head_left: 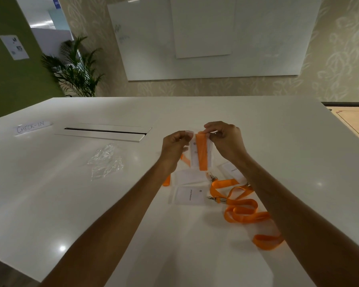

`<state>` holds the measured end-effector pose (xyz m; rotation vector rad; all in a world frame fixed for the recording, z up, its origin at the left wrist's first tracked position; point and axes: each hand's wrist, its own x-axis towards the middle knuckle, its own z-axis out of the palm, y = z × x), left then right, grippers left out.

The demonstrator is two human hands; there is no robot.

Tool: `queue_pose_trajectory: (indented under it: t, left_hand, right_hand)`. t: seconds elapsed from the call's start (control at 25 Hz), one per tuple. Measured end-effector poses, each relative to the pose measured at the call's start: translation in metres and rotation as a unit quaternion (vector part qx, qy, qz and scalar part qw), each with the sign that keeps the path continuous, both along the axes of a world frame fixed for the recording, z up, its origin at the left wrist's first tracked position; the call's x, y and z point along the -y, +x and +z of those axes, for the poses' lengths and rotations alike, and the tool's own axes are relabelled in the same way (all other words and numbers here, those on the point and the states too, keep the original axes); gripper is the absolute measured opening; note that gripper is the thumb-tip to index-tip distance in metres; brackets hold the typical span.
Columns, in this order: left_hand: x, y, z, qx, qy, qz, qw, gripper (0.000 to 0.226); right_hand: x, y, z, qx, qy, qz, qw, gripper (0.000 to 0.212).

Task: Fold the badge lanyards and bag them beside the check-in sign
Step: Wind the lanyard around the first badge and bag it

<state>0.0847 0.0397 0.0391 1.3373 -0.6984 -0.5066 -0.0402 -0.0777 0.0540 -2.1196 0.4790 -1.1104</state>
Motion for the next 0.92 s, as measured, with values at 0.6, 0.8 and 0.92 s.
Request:
queue_pose_trajectory:
  t: [0.6,0.8,0.92]
  left_hand:
    - [-0.019,0.006,0.007,-0.107,-0.090,0.025,0.990,0.021]
    - [-0.037,0.021,0.011,-0.126,-0.099,0.044,0.986,0.020]
    - [-0.048,0.034,0.014,-0.133,-0.100,0.052,0.985,0.018]
  right_hand:
    - [-0.008,0.008,-0.022,0.008,0.213,0.122,0.969,0.011]
    - [-0.017,0.032,-0.027,-0.005,0.224,0.145,0.964,0.014]
    - [-0.025,0.047,-0.024,-0.006,0.182,0.128,0.975,0.018]
